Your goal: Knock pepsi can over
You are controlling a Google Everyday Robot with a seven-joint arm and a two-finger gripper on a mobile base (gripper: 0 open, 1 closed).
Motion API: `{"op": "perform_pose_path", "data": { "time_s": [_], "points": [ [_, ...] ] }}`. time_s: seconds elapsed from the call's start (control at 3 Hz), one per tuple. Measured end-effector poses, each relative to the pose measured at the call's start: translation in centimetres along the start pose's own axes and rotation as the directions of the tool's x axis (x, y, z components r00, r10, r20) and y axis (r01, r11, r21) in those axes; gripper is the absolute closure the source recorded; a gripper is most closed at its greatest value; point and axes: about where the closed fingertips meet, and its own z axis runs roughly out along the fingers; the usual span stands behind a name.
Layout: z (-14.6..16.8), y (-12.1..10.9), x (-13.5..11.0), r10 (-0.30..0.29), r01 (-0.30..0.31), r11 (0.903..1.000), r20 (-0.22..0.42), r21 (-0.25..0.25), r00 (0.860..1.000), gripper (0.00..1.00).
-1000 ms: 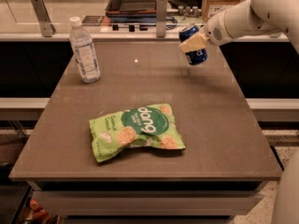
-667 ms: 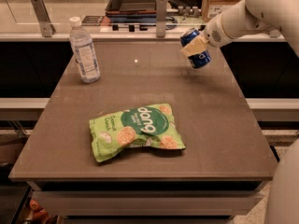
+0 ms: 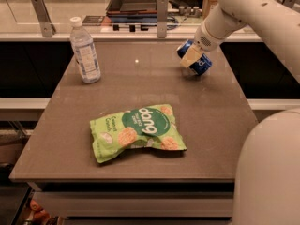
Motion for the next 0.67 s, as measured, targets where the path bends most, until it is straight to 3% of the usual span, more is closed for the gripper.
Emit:
{"op": "perform_pose_path", "data": {
  "time_s": [0.33,0.67],
  "points": [
    [1.8,0.9,0.2,-0.071,0.071,0.9974,-0.138,-0.008,0.988,1.00],
    [3.5,1.9,0.6,-0.107,0.103,0.9942,-0.200,-0.034,0.974,1.00]
  ]
}}
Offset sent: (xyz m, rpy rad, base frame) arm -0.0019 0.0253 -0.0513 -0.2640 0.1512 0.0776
